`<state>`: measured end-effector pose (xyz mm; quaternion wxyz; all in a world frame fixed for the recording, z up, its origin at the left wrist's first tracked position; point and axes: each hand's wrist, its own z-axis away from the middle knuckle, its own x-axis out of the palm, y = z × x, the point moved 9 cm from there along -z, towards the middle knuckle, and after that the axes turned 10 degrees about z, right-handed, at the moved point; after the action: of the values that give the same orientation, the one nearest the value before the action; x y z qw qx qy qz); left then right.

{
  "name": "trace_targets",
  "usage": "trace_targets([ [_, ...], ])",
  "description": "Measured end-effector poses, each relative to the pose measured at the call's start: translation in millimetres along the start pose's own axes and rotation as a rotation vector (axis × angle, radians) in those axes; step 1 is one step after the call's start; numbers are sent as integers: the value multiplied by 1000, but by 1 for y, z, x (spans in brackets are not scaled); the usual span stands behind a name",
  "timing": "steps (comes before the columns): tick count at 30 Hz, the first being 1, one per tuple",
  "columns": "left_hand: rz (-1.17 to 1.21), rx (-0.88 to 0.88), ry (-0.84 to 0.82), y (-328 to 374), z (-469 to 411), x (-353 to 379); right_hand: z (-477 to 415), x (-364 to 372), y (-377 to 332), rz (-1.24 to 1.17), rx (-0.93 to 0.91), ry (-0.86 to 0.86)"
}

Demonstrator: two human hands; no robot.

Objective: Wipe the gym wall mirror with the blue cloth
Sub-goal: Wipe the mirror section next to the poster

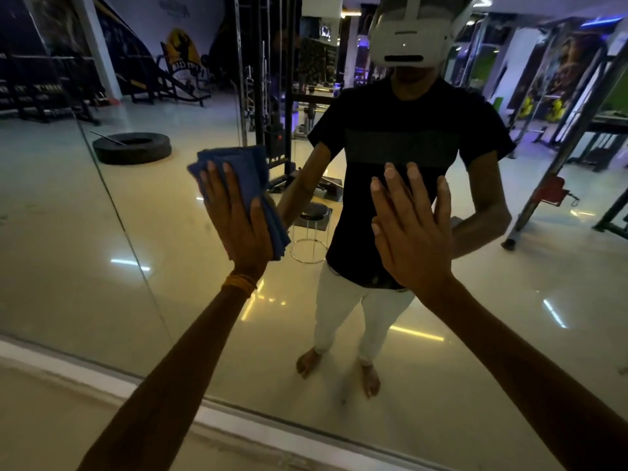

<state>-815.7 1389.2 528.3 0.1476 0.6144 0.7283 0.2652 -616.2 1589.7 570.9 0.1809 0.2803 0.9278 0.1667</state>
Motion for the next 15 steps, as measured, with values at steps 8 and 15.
trace_targets([
  [8,-117,399,-384,27,91,38,-3,-3,-19,-20,17,-5],
  [15,1,21,-43,-50,-25,-34,13,-4,-16,-13,182,-17],
])
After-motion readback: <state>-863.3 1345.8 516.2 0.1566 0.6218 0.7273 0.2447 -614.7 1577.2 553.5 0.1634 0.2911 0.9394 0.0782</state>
